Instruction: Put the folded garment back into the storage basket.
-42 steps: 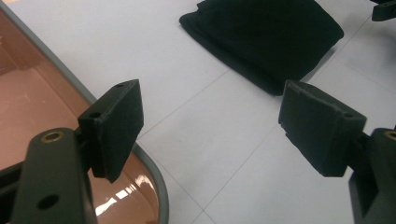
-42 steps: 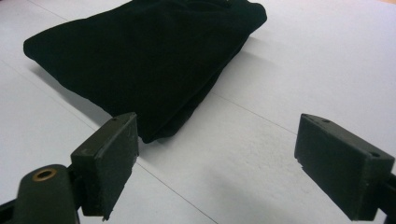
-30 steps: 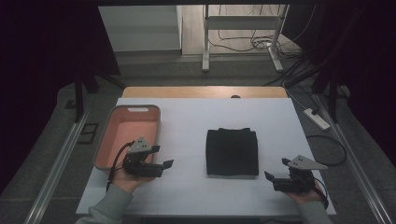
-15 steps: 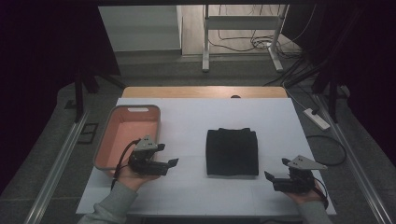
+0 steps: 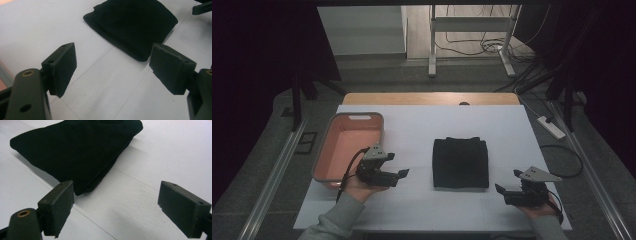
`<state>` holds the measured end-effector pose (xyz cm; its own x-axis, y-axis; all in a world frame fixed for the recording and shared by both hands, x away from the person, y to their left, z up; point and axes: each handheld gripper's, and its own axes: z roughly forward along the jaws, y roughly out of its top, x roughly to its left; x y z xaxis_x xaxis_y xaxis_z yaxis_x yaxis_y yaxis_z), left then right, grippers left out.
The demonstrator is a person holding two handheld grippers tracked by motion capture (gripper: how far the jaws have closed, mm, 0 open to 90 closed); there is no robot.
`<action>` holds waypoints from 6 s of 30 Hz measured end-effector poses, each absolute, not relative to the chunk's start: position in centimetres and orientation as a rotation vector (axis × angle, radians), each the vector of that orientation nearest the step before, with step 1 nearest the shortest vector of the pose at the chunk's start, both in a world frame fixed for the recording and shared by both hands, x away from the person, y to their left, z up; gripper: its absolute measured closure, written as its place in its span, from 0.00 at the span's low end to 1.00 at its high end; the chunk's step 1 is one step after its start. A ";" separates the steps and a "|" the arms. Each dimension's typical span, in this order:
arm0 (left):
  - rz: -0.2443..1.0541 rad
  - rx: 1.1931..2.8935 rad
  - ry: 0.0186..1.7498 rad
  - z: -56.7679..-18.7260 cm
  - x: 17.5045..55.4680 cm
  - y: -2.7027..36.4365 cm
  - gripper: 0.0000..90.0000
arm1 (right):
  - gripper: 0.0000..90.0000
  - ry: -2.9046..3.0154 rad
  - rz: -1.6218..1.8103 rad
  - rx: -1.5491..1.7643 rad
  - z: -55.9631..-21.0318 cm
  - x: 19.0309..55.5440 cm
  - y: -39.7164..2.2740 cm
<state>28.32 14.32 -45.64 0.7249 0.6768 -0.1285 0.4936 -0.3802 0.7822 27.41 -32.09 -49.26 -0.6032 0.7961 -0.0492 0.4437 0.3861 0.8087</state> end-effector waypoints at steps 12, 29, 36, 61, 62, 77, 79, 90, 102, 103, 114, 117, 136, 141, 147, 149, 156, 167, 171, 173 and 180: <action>0.248 2.071 0.875 -45.8 28.9 13.3 0.24 | 0.16 2.215 1.095 1.067 -49.3 27.4 -32.1; 0.224 2.089 0.860 -46.1 29.7 11.8 0.24 | 0.16 2.216 1.095 1.067 -49.3 27.4 -32.1; 0.218 2.093 0.857 -46.2 30.1 11.3 0.24 | 0.16 2.216 1.094 1.068 -49.3 27.4 -32.1; 0.199 2.124 0.842 -46.9 31.4 9.5 0.23 | 0.16 2.217 1.089 1.070 -49.4 27.4 -32.1; 0.199 2.125 0.841 -46.9 31.5 9.4 0.23 | 0.16 2.217 1.089 1.070 -49.4 27.4 -32.1; 0.191 2.135 0.844 -47.2 32.5 8.6 0.24 | 0.16 2.219 1.084 1.071 -49.4 27.5 -32.1; 0.192 2.137 0.838 -47.1 32.6 8.4 0.24 | 0.16 2.219 1.084 1.071 -49.4 27.5 -32.1; 0.174 2.143 0.840 -47.4 33.4 7.4 0.24 | 0.16 2.220 1.083 1.069 -49.4 27.5 -32.1; 0.168 2.162 0.854 -47.7 34.3 6.9 0.24 | 0.16 2.221 1.081 1.070 -49.4 27.5 -32.1; 0.166 2.164 0.856 -47.8 34.4 6.9 0.24 | 0.16 2.220 1.081 1.071 -49.4 27.5 -32.1; 0.161 2.168 0.863 -47.9 35.1 6.1 0.24 | 0.16 2.223 1.081 1.070 -49.5 27.5 -32.1; 0.151 2.164 0.860 -47.8 35.3 5.8 0.24 | 0.16 2.223 1.081 1.070 -49.5 27.5 -32.1; 0.139 2.175 0.860 -47.6 36.6 4.3 0.24 | 0.16 2.223 1.083 1.075 -49.5 27.5 -32.1; 0.135 2.186 0.863 -47.7 37.0 3.8 0.24 | 0.16 2.223 1.086 1.077 -49.6 27.5 -32.2; 0.139 2.195 0.874 -48.0 37.4 3.3 0.24 | 0.16 2.222 1.087 1.078 -49.6 27.5 -32.2; 0.137 2.198 0.877 -48.1 37.6 3.2 0.24 | 0.16 2.223 1.086 1.079 -49.6 27.5 -32.2; 0.130 2.210 0.883 -48.3 38.2 2.7 0.24 | 0.16 2.222 1.088 1.083 -49.6 27.5 -32.2; 0.114 2.224 0.919 -49.3 39.5 2.3 0.23 | 0.16 2.222 1.087 1.083 -49.6 27.6 -32.2; 0.115 2.229 0.925 -49.5 39.8 2.1 0.23 | 0.16 2.223 1.086 1.083 -49.6 27.6 -32.2; 0.116 2.231 0.929 -49.5 40.0 2.1 0.23 | 0.16 2.223 1.087 1.083 -49.6 27.6 -32.2; 0.129 2.237 0.929 -49.6 40.5 2.0 0.23 | 0.16 2.225 1.085 1.082 -49.7 27.6 -32.2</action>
